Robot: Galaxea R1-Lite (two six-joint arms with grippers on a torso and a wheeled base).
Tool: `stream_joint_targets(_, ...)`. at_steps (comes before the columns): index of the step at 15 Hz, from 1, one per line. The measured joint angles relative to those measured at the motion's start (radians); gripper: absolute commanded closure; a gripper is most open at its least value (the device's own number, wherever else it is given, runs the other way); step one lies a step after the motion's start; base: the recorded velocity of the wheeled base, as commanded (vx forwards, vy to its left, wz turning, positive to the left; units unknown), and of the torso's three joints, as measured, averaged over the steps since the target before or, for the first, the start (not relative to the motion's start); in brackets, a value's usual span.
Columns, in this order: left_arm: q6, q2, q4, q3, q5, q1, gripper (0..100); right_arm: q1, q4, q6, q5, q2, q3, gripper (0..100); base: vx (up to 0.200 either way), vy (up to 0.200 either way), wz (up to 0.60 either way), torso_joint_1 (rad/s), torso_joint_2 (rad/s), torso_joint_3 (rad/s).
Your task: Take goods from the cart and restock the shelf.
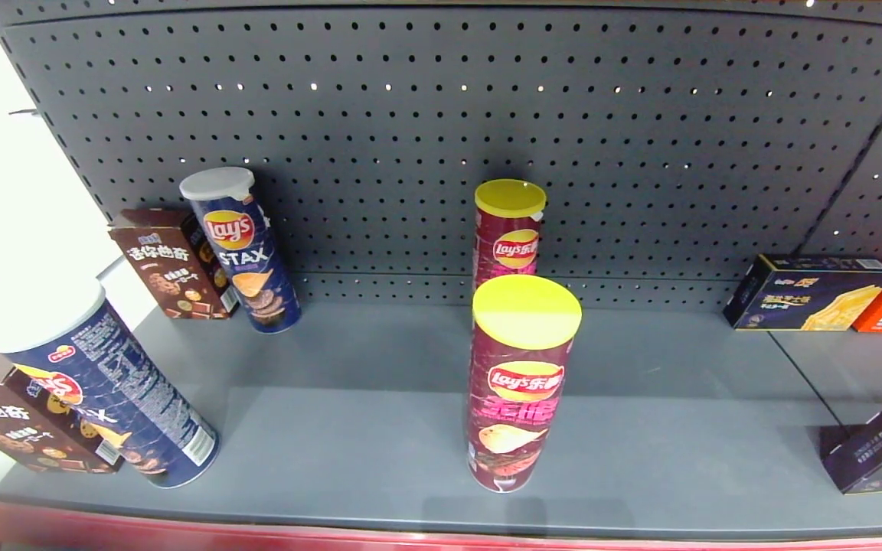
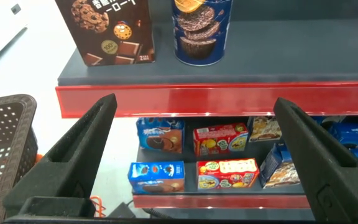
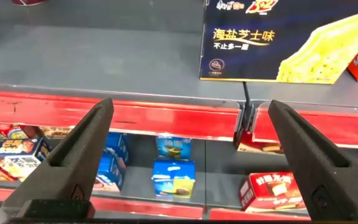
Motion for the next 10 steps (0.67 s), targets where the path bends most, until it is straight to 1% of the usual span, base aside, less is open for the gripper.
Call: stream_joint_targets(10,0.001,0.0,0.0,0.0,-0.001,0.002,0,0.0,0.0,0.003,-0.012,-0.007,0.003,0,0.0,0.0,0.0,0.0,0.0,0.0)
